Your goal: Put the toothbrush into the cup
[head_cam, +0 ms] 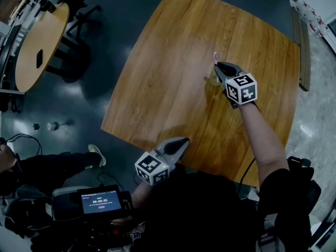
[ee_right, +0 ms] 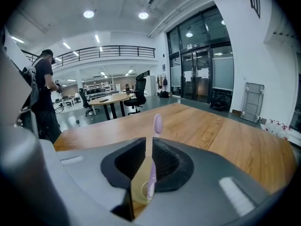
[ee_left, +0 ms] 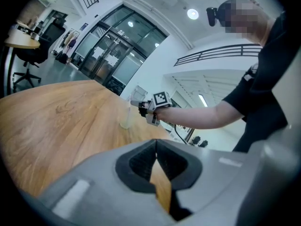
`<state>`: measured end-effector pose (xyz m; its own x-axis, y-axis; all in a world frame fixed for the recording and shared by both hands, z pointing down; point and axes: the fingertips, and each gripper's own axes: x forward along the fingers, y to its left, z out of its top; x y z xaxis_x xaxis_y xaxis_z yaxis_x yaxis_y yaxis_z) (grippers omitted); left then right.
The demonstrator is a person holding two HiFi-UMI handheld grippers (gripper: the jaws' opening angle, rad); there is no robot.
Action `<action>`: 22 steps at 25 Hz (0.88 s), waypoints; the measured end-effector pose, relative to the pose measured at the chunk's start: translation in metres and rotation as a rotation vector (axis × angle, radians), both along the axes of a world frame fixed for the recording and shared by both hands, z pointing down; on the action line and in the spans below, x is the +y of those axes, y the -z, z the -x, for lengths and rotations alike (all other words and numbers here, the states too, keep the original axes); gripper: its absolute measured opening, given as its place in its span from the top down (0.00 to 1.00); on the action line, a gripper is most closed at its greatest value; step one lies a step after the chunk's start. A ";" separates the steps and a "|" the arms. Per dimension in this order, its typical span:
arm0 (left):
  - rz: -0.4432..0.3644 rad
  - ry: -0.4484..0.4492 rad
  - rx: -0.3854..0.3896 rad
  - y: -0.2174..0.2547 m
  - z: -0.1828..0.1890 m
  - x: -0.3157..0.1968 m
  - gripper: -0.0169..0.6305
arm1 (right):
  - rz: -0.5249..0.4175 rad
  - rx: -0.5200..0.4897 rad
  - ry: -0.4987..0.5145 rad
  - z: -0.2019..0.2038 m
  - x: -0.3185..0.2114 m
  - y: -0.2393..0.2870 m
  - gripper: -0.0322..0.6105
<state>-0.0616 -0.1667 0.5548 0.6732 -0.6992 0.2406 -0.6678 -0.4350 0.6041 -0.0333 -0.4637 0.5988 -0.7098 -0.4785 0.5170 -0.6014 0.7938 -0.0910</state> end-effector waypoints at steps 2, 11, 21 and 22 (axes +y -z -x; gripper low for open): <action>-0.009 -0.009 0.009 0.001 0.002 -0.001 0.97 | -0.023 -0.038 -0.044 -0.005 0.000 0.013 0.92; -0.054 -0.153 0.014 0.011 -0.007 -0.014 0.97 | 0.047 -0.484 -0.279 -0.065 0.111 0.097 0.94; -0.062 -0.273 0.133 0.041 -0.081 0.022 0.97 | 0.073 -0.607 -0.307 -0.102 0.297 0.121 0.94; -0.061 -0.276 0.152 0.043 -0.088 0.034 0.97 | 0.078 -0.610 -0.296 -0.104 0.316 0.119 0.94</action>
<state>0.0262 -0.1332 0.5120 0.8645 -0.4951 0.0864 -0.4236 -0.6254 0.6553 0.0707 -0.1482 0.4795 -0.7303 -0.6748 0.1065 -0.6150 0.5815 -0.5326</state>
